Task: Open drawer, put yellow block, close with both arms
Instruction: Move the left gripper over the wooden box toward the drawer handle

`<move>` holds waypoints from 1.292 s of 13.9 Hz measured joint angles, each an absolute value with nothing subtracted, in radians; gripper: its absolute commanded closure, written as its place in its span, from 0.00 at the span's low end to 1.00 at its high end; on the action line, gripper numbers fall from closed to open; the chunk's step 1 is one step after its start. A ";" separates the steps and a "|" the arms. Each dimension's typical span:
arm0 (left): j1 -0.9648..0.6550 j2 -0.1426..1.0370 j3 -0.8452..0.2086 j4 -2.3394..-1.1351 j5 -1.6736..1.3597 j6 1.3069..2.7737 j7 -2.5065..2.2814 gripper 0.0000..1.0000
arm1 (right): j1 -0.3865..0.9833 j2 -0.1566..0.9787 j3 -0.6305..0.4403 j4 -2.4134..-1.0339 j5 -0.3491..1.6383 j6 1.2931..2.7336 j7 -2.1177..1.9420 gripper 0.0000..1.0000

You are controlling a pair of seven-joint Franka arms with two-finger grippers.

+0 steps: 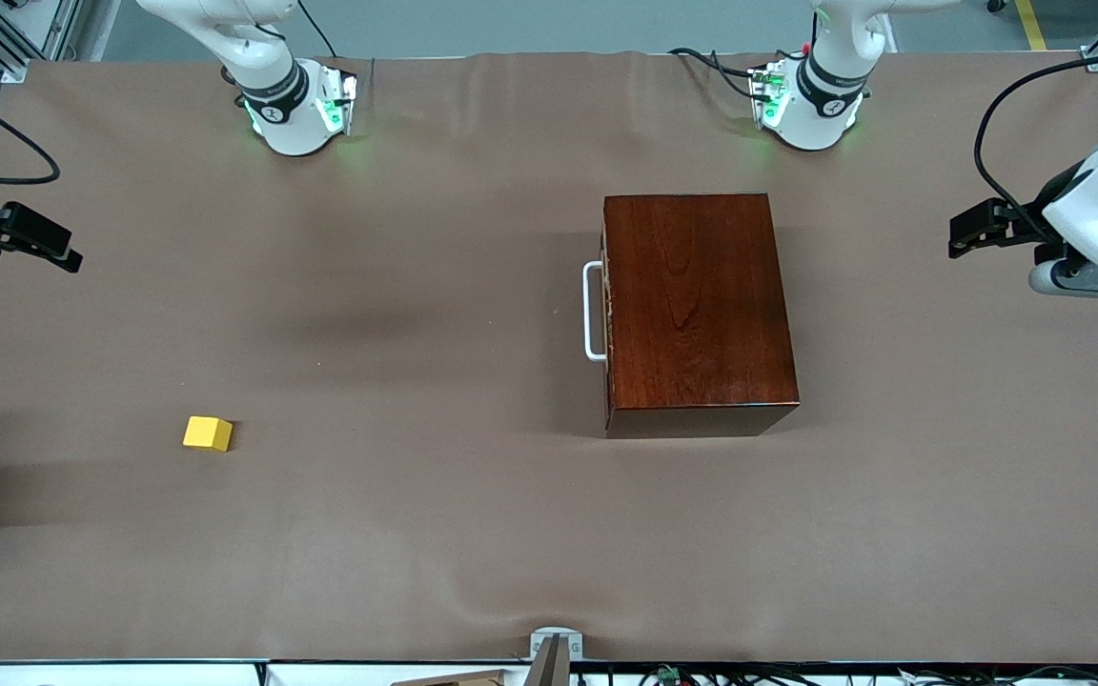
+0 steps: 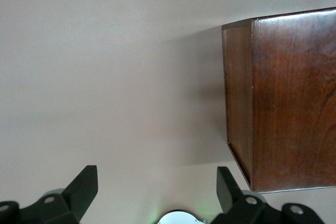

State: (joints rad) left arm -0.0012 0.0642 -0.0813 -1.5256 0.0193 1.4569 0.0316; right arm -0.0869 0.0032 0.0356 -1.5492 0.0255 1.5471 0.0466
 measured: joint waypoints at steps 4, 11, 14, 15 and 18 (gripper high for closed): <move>-0.006 0.065 -0.082 -1.526 0.019 1.457 0.032 0.00 | -0.087 0.003 0.036 -1.549 0.025 1.547 0.047 0.00; -0.023 0.081 -0.114 -1.525 0.019 1.459 -0.054 0.00 | -0.087 0.003 0.036 -1.549 0.025 1.547 0.046 0.00; -0.052 0.100 -0.119 -1.523 0.019 1.461 -0.099 0.00 | -0.087 0.003 0.037 -1.549 0.025 1.547 0.046 0.00; -0.063 0.108 -0.120 -1.518 0.019 1.463 -0.116 0.00 | -0.087 0.003 0.037 -1.549 0.025 1.547 0.046 0.00; -0.092 0.144 -0.121 -1.475 0.019 1.466 -0.145 0.00 | -0.087 0.003 0.037 -1.549 0.025 1.547 0.046 0.00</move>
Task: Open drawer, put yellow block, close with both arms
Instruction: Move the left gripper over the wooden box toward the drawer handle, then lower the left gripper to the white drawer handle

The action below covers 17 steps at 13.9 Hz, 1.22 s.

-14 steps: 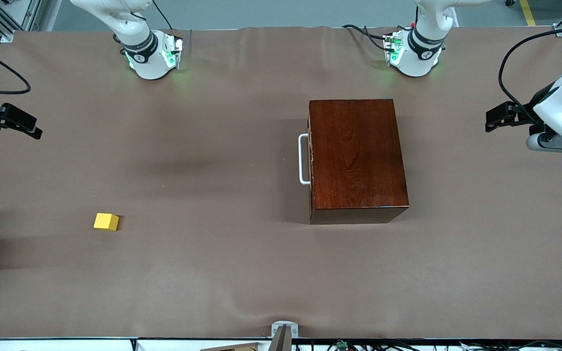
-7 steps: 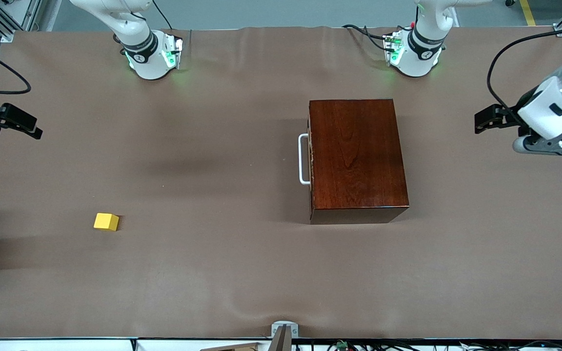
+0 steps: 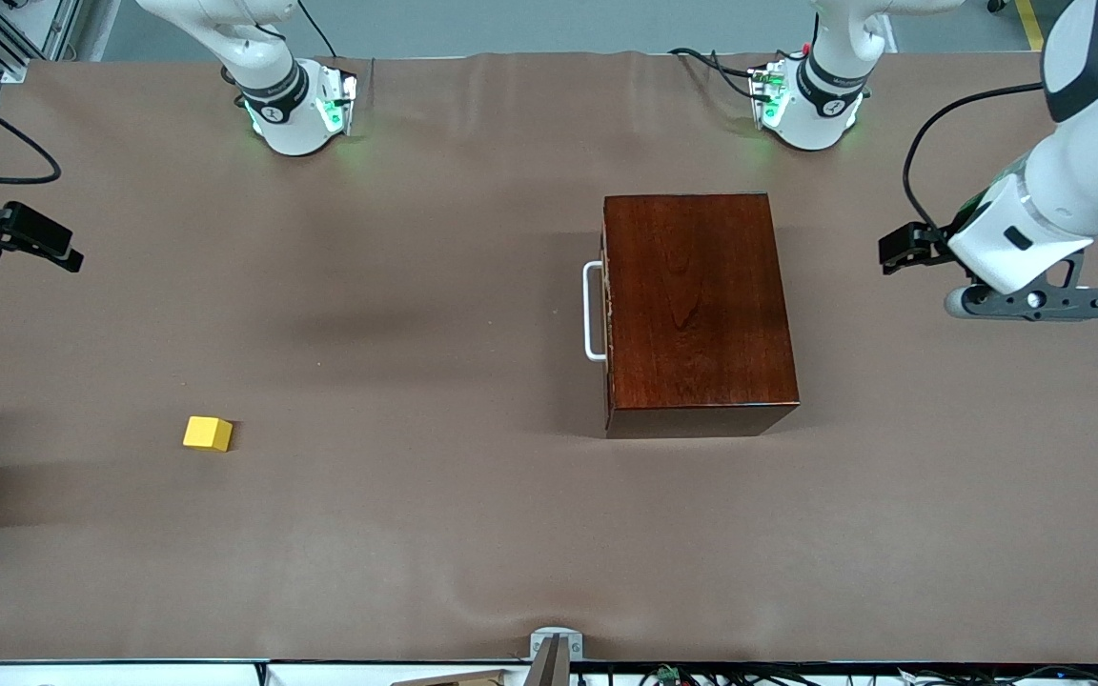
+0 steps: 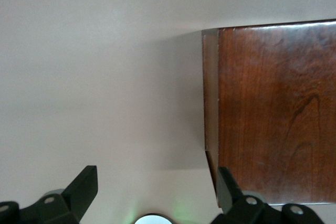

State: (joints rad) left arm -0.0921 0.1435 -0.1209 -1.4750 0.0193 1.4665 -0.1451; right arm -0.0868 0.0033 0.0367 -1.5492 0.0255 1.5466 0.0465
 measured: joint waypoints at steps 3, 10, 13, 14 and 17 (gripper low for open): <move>-0.122 0.166 -0.121 -1.456 0.019 1.466 -0.164 0.00 | -0.087 0.003 0.037 -1.549 0.025 1.547 0.046 0.00; -0.253 0.252 -0.125 -1.404 0.019 1.469 -0.379 0.00 | -0.087 0.003 0.037 -1.549 0.025 1.547 0.046 0.00; -0.329 0.298 -0.125 -1.373 0.019 1.483 -0.495 0.00 | -0.087 0.003 0.037 -1.549 0.025 1.547 0.046 0.00; -0.355 0.312 -0.126 -1.367 0.019 1.500 -0.536 0.00 | -0.087 0.003 0.037 -1.549 0.025 1.547 0.046 0.00; -0.433 0.352 -0.125 -1.359 0.019 1.577 -0.654 0.00 | -0.087 0.003 0.037 -1.549 0.025 1.547 0.046 0.00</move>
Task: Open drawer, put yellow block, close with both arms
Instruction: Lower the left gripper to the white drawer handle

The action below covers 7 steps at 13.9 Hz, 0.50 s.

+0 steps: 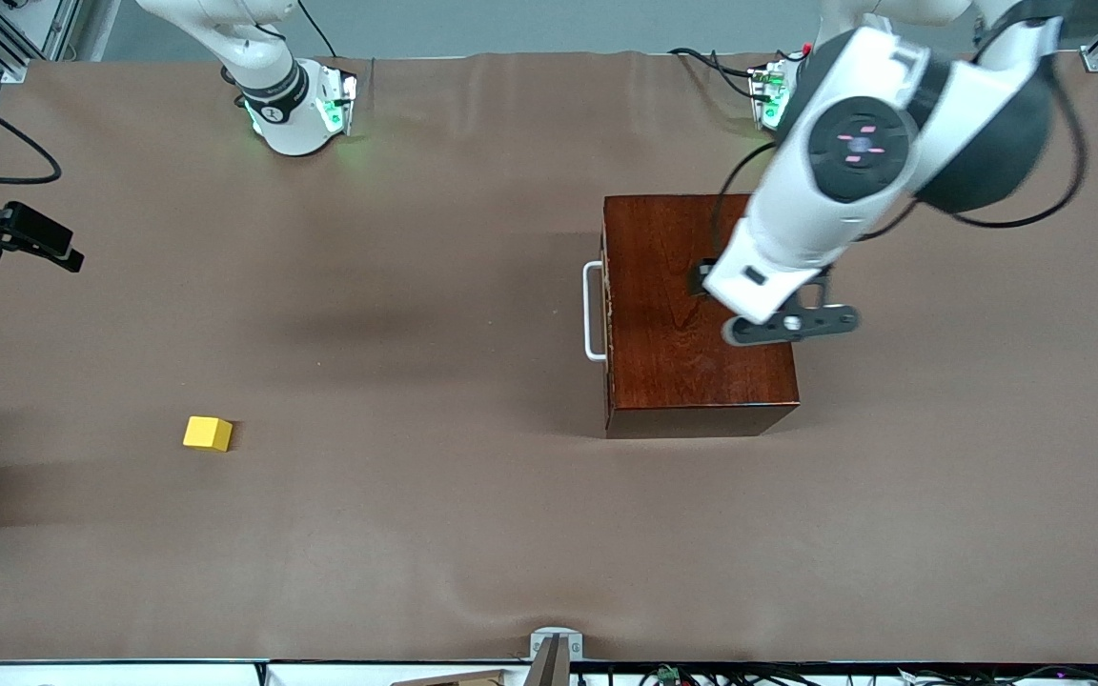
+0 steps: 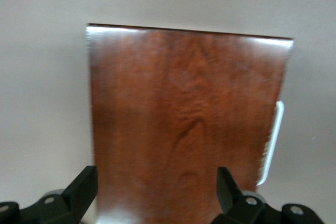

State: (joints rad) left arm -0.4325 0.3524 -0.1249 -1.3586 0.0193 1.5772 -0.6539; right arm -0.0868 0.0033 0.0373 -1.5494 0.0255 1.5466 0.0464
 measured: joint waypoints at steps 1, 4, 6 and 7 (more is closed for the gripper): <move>-0.461 0.370 -0.124 -1.351 0.019 1.601 -0.692 0.00 | -0.087 0.003 0.037 -1.549 0.025 1.547 0.046 0.00; -0.542 0.436 -0.121 -1.316 0.019 1.674 -0.793 0.00 | -0.087 0.003 0.037 -1.549 0.025 1.547 0.046 0.00; -0.582 0.472 -0.119 -1.306 0.019 1.743 -0.851 0.00 | -0.087 0.003 0.037 -1.549 0.025 1.547 0.046 0.00; -0.600 0.489 -0.118 -1.306 0.019 1.776 -0.875 0.00 | -0.087 0.003 0.037 -1.549 0.025 1.547 0.046 0.00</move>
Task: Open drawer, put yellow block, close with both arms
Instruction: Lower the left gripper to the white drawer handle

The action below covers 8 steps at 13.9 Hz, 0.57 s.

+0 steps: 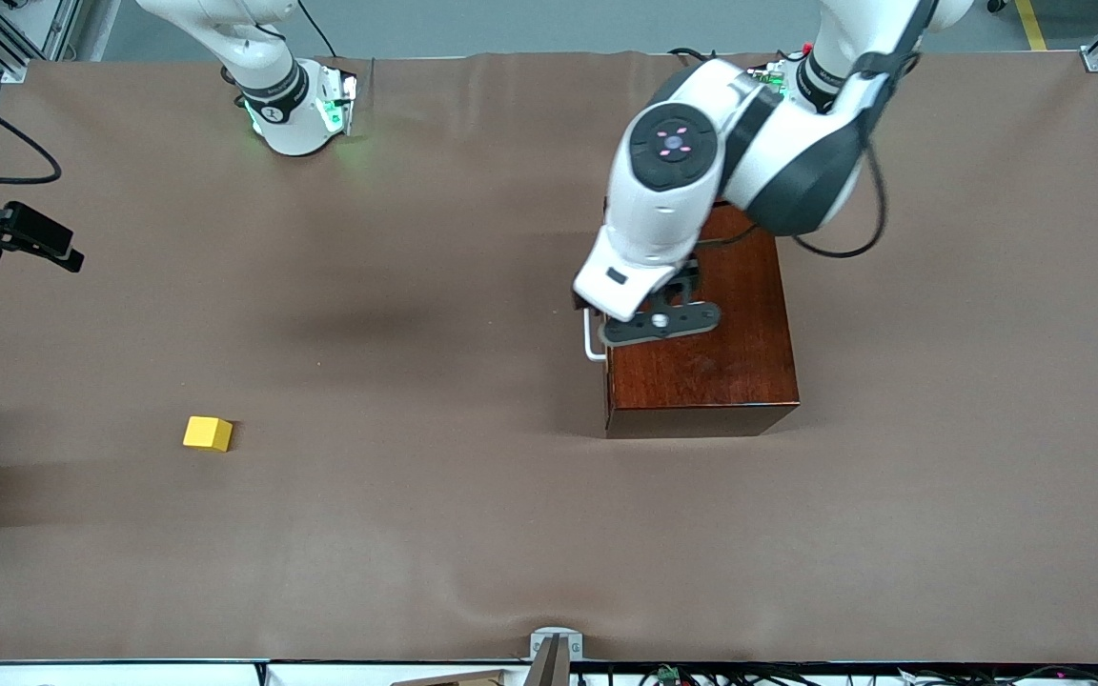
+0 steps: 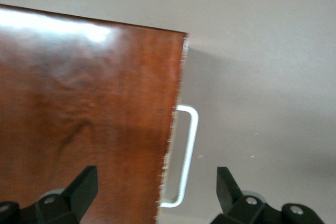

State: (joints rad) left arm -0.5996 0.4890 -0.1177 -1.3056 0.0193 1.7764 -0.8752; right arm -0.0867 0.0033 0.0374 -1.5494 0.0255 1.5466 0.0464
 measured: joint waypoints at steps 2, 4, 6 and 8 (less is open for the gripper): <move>-0.637 0.521 -0.106 -1.303 0.019 1.838 -0.915 0.00 | -0.087 0.003 0.037 -1.549 0.025 1.547 0.046 0.00; -0.671 0.548 -0.090 -1.297 0.019 1.901 -0.954 0.00 | -0.087 0.003 0.037 -1.549 0.025 1.547 0.046 0.00; -0.693 0.566 -0.085 -1.292 0.019 1.955 -1.011 0.00 | -0.087 0.003 0.037 -1.549 0.025 1.547 0.046 0.00; -0.716 0.570 -0.082 -1.286 0.019 1.970 -1.072 0.00 | -0.087 0.003 0.037 -1.549 0.025 1.547 0.046 0.00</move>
